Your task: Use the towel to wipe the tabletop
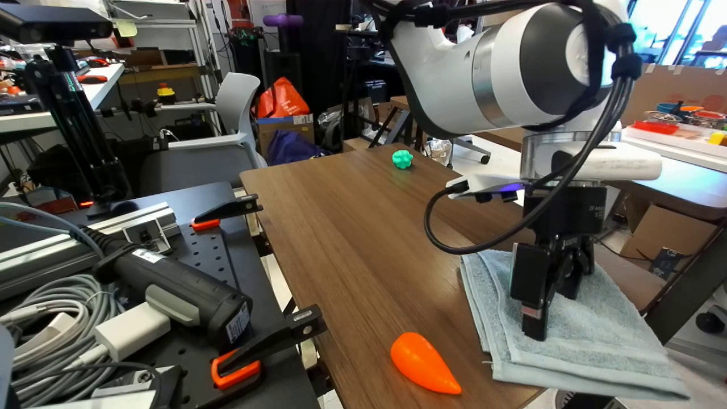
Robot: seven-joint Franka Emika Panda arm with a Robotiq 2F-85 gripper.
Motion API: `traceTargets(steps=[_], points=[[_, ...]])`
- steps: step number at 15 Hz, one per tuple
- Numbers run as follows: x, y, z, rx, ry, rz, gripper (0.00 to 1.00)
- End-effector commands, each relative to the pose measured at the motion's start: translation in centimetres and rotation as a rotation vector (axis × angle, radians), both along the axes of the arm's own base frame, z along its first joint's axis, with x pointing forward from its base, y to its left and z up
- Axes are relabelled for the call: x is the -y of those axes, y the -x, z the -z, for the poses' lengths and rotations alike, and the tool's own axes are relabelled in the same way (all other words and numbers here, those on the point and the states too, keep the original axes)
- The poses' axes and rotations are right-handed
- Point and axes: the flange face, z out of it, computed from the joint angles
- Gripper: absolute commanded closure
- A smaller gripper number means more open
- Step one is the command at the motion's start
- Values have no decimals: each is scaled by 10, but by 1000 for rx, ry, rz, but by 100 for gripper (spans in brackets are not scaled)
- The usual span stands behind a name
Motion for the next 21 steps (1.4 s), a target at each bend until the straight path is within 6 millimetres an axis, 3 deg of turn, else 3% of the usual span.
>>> traceTargets(steps=[1, 5, 8, 13, 18, 21], points=[[-40, -11, 4, 103, -134, -55, 0], [-77, -45, 4, 190, -289, -50, 0], [-106, -55, 4, 235, -399, -77, 0], [-157, -51, 23, 248, -465, -180, 0], [-187, -49, 27, 234, -505, -247, 0], [-196, -37, 30, 163, -504, -281, 0]])
